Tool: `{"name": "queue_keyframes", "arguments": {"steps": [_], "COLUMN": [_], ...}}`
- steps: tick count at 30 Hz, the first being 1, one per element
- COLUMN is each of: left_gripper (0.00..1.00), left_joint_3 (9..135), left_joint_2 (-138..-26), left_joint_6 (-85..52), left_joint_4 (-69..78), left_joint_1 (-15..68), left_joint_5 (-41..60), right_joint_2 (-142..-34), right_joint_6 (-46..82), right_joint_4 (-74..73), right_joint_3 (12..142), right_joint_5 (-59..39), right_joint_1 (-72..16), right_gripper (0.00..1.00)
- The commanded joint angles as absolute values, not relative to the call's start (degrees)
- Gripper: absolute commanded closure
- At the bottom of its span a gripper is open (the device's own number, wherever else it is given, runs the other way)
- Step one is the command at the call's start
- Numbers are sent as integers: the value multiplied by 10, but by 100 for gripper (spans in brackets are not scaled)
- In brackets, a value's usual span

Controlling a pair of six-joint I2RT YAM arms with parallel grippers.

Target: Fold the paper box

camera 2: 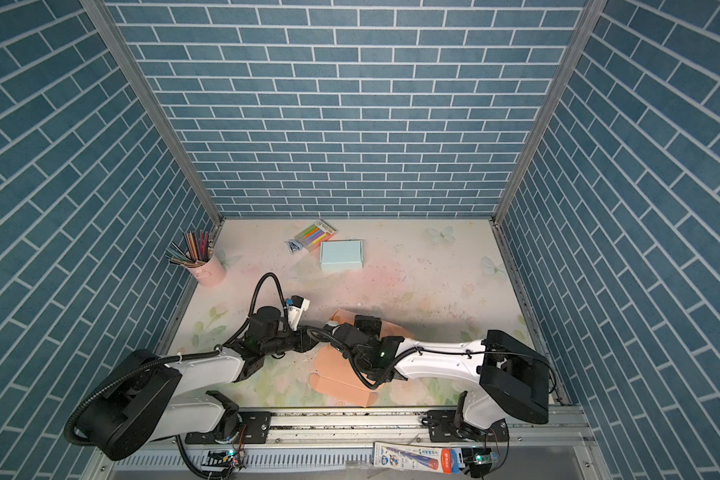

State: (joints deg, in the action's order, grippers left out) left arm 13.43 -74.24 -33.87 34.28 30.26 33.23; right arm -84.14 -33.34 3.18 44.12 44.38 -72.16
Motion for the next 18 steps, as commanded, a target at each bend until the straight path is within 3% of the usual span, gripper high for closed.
{"name": "queue_keyframes", "arguments": {"steps": [1, 7, 18], "left_gripper": [66, 56, 51], "left_joint_3": [133, 133, 108], "left_joint_2": [-737, -735, -759], "left_joint_6": [-314, -292, -248], "left_joint_4": [392, 404, 481], "left_joint_1": [315, 326, 356], "left_joint_5": [323, 315, 284], "right_joint_2": [-830, -820, -817], "right_joint_6": [-358, -361, -375], "right_joint_4": [25, 24, 9], "right_joint_3": [430, 424, 411], "right_joint_5": [434, 427, 424], "right_joint_1": [-729, -732, -743], "right_gripper": [100, 100, 100]}}
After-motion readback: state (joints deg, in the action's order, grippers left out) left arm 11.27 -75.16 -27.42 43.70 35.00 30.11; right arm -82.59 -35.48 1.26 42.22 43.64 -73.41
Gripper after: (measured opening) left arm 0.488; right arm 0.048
